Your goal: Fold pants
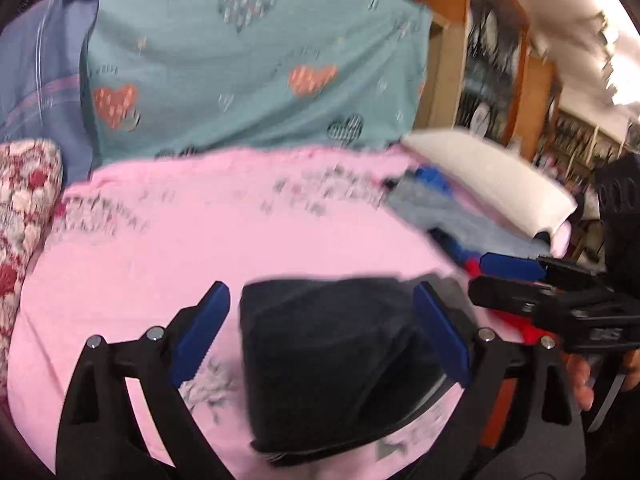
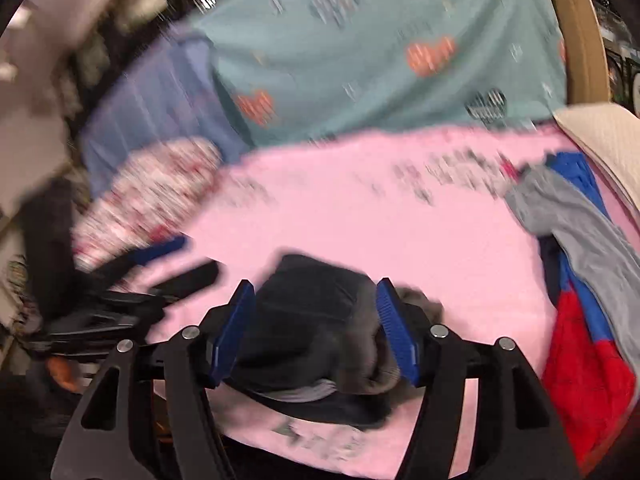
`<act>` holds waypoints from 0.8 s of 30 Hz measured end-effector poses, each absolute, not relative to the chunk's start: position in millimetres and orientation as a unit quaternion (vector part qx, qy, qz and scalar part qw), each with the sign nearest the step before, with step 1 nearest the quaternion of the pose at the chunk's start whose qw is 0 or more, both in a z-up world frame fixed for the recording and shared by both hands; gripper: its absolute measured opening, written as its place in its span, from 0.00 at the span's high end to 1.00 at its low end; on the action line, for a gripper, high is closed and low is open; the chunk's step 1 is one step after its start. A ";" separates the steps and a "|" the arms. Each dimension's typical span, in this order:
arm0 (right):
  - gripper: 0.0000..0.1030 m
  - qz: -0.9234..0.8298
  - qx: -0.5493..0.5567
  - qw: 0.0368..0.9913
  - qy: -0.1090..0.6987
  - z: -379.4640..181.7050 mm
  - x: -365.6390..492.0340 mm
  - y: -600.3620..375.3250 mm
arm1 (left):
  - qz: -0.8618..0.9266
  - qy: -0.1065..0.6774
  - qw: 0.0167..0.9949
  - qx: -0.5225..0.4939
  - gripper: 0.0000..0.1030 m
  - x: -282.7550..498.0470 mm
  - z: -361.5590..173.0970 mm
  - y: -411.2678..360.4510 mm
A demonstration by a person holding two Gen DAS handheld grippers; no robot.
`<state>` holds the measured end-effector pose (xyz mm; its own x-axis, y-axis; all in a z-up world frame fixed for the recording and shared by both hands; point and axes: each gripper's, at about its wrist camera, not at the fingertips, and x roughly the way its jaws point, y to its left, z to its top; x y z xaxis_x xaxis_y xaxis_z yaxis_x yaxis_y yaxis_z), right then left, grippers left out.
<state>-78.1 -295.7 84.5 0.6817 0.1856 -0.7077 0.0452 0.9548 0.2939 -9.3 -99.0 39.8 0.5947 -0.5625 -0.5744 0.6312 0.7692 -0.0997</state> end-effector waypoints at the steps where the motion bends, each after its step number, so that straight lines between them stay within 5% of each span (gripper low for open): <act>1: 0.38 0.027 0.143 0.891 0.430 68.9 -69.8 -297.9 | -0.325 0.324 0.886 0.065 0.09 -2.0 24.0 -100.7; 5: 0.31 0.027 0.167 0.842 0.513 -2.7 -56.0 -312.4 | -0.305 0.388 0.860 0.127 0.13 11.2 -50.3 -119.8; 7: 0.31 0.036 0.185 0.840 0.509 -11.0 -55.4 -317.0 | -0.304 0.393 0.864 0.088 0.06 17.3 -73.3 -112.4; 14: 0.28 0.053 0.219 0.854 0.468 25.1 -70.6 -324.7 | -0.324 0.392 0.859 0.058 0.16 19.9 -42.5 -98.3; 16: 0.20 0.070 0.253 0.857 0.443 40.4 -87.5 -339.5 | -0.340 0.382 0.859 0.027 0.14 18.1 -22.6 -77.1; 18: 0.01 0.067 0.278 0.853 0.437 46.5 -102.6 -353.3 | -0.349 0.384 0.855 -0.005 0.13 25.1 -11.2 -57.7; 24: 0.01 0.062 0.381 0.794 0.470 -7.5 -115.2 -386.4 | -0.338 0.443 0.827 -0.072 0.10 63.3 -35.2 -23.1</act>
